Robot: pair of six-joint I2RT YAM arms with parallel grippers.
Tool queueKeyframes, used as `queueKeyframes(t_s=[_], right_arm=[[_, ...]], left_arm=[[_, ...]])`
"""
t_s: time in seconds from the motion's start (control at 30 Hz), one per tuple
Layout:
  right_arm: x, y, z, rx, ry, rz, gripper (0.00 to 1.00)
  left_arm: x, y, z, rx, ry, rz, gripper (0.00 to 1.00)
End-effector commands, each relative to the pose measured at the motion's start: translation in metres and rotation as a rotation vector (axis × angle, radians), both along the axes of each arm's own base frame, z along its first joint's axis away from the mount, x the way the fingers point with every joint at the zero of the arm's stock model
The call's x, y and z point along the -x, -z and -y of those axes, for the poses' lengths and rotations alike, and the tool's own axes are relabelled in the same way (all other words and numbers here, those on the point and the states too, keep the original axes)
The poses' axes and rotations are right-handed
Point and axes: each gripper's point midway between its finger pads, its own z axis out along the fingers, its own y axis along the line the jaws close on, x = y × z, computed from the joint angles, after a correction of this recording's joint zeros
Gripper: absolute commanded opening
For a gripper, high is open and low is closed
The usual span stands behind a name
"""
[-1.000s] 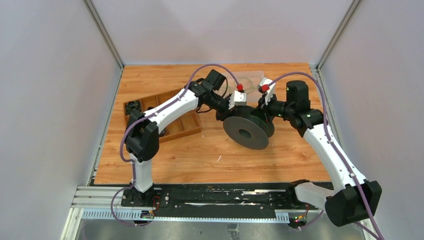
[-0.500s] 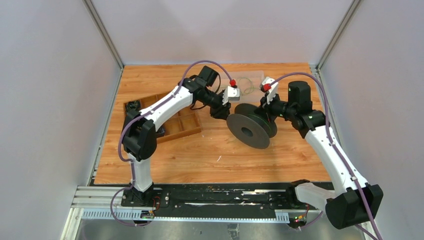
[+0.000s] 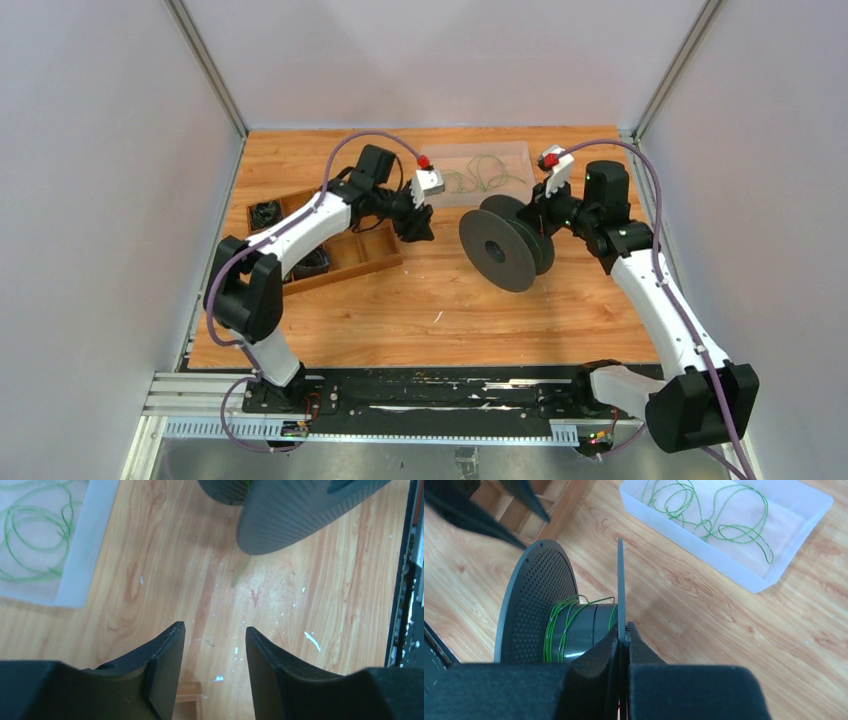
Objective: Wrap the cables
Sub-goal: Wrap the cable around the cable reel.
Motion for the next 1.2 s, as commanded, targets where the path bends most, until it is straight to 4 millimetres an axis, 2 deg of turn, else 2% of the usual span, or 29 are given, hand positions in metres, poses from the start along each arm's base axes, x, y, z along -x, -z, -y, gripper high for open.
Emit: queueKeyframes(t_s=[0.0, 0.13, 0.3, 0.5, 0.77, 1.07, 1.17], right_arm=[[-0.014, 0.0, 0.002, -0.163, 0.098, -0.058, 0.01], [-0.019, 0.015, -0.001, -0.253, 0.122, -0.148, 0.01], [-0.025, 0.019, 0.003, -0.351, 0.171, -0.217, 0.01], [-0.026, 0.02, 0.007, -0.378, 0.22, -0.25, 0.01], [-0.025, 0.027, 0.016, -0.391, 0.282, -0.291, 0.01], [-0.03, 0.044, 0.026, -0.454, 0.346, -0.374, 0.01], [-0.029, 0.047, 0.025, -0.479, 0.347, -0.412, 0.01]], left_arm=[[-0.005, -0.01, 0.001, 0.16, -0.16, 0.028, 0.54], [0.006, 0.003, 0.001, 0.225, -0.211, -0.016, 0.58], [0.024, 0.032, 0.008, 0.219, -0.211, -0.052, 0.61], [0.024, 0.059, 0.015, 0.177, -0.201, -0.079, 0.68], [0.022, 0.076, 0.026, 0.164, -0.178, -0.026, 0.7], [0.037, 0.105, 0.036, 0.156, -0.137, -0.011, 0.7], [0.038, 0.107, 0.043, 0.184, -0.118, 0.004, 0.71]])
